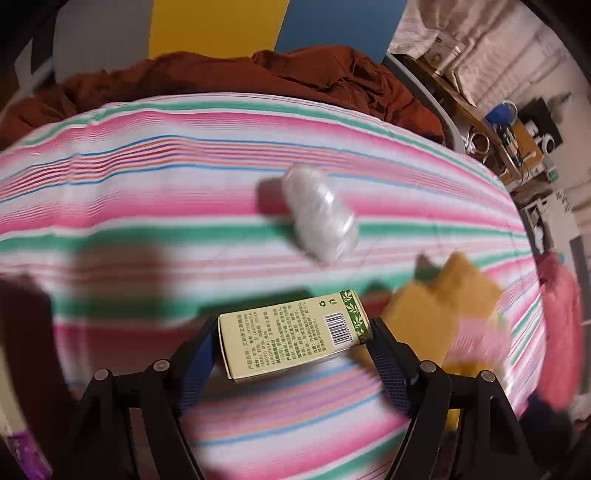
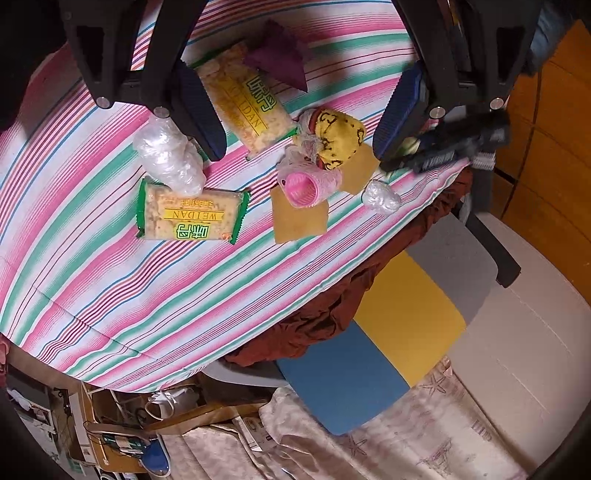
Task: Organize objects
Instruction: 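Grasp the clear plastic bag with the right tool while the left tool holds the green box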
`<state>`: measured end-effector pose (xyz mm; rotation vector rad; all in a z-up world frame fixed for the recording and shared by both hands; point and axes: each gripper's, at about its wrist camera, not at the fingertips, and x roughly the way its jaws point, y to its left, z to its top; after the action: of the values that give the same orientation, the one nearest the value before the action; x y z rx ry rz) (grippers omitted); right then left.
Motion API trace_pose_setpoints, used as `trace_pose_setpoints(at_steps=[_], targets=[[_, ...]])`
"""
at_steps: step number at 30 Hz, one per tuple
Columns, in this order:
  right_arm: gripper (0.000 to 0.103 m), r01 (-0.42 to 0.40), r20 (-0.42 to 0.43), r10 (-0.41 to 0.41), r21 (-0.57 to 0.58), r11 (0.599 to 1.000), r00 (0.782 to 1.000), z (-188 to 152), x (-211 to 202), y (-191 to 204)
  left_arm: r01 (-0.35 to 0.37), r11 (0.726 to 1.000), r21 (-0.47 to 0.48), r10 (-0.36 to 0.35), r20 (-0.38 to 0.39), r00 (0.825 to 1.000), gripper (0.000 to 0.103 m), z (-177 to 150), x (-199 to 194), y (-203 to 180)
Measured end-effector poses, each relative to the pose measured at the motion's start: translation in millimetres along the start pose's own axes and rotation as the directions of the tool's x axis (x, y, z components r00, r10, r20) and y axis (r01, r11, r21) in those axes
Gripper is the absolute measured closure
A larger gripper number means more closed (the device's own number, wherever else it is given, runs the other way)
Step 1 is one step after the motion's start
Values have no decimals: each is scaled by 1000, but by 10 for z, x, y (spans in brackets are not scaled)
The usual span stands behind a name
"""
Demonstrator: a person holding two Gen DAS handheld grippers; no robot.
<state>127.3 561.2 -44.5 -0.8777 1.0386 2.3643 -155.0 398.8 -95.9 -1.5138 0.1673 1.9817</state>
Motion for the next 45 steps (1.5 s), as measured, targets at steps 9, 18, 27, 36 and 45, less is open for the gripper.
trace_pose_setpoints(at_steps=[9,18,27,36,45], targets=[[20,-17,-36,14,-102,995,999,59,51,176,-91,991,103,80,105,991,24,-652,-194,1],[28,-182,-239,77,-461,869,968,405,705,1169,-52,996,74,40,157,987,24,-698,-190,70],[43,-182,-412,-124,-626,758,903,340,2015,1744,-4,999,45,-5,192,981,24,-711,-168,122],[67,-149,-408,-174,-646,749,896,297,2366,1777,8,999,45,-18,224,974,23,-806,-240,188],[67,-137,-345,-107,-610,781,932,235,1718,1577,-12,998,68,-5,246,969,23,-856,-266,145]])
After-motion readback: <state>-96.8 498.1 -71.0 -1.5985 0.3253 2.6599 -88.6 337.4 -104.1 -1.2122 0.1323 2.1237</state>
